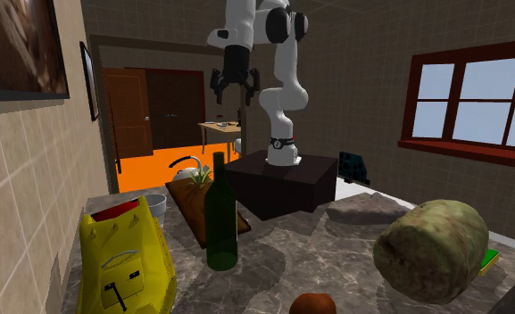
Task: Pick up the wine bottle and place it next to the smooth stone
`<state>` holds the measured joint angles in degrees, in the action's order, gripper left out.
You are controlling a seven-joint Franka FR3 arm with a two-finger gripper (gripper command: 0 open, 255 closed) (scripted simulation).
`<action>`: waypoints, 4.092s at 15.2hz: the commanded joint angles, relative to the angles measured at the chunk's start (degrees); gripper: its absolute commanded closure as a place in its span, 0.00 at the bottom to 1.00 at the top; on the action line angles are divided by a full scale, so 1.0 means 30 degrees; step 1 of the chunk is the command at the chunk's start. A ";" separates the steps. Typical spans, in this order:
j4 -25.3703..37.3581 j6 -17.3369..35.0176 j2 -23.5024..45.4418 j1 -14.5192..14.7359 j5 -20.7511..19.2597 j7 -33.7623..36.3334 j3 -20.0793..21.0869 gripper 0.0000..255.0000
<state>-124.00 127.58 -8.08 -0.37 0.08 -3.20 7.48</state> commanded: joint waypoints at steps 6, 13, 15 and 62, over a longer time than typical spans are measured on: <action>0.3114 0.1679 0.5160 0.0321 -0.1495 0.1002 0.0406 0.00; 0.6169 0.2271 0.9106 0.0822 -0.2621 0.1569 0.0285 0.00; 0.6141 0.2641 0.9451 0.0843 -0.2707 0.1624 0.0241 0.00; 0.9252 -0.2065 0.7818 0.0735 -0.2074 0.0983 0.0467 1.00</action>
<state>-96.82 122.08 15.51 1.82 -6.19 -0.21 8.85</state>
